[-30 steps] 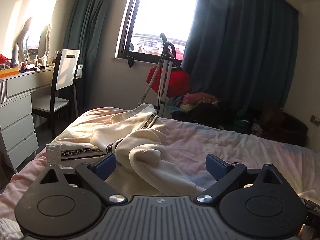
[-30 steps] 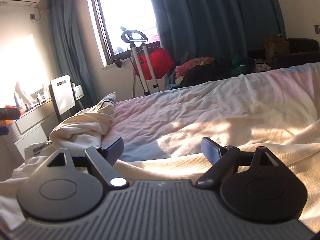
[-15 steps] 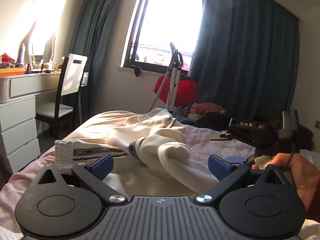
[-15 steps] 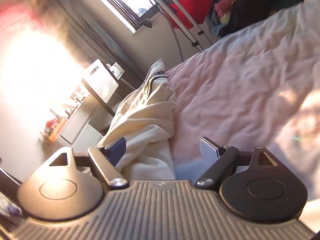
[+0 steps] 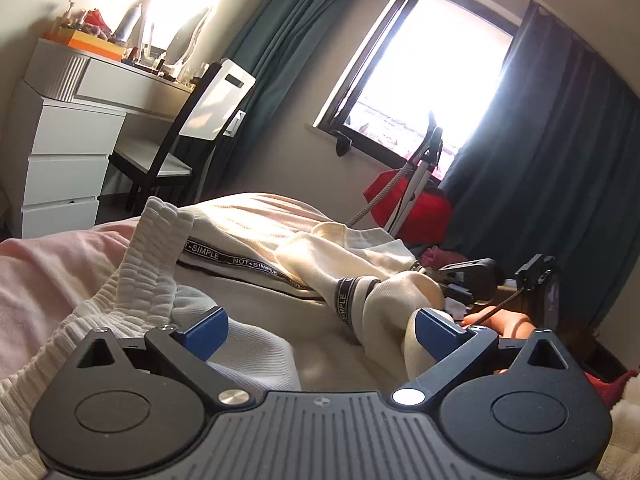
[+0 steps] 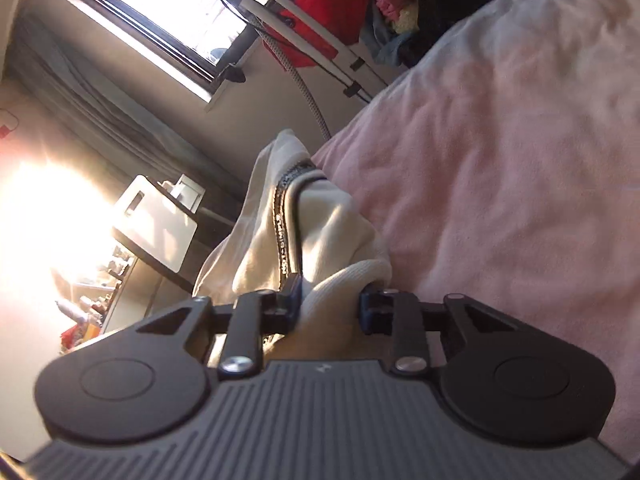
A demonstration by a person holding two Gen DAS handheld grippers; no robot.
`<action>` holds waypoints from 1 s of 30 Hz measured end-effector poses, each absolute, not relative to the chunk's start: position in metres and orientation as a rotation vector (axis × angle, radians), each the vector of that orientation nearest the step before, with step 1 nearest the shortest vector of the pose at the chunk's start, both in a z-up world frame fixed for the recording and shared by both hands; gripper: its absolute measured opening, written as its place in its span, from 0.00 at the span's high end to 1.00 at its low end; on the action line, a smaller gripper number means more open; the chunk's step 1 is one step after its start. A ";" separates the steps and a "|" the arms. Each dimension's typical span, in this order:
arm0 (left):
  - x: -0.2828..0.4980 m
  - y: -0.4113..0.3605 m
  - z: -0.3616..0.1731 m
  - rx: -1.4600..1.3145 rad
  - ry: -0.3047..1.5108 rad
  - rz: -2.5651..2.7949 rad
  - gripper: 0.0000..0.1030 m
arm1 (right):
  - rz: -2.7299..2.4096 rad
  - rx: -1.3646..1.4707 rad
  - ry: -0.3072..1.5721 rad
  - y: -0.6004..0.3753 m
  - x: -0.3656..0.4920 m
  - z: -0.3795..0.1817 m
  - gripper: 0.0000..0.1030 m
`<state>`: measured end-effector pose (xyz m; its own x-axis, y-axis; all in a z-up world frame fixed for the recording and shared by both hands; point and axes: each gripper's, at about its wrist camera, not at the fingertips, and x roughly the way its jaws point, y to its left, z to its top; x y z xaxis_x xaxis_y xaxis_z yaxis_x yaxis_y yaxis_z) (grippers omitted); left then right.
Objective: Fold clothes
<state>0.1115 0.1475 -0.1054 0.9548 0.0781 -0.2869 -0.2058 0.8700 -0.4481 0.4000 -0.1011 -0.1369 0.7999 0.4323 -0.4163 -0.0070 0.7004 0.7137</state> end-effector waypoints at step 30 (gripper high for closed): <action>0.074 0.091 -0.085 -0.313 0.310 0.001 0.02 | -0.201 0.745 0.465 -0.417 0.147 -0.094 0.41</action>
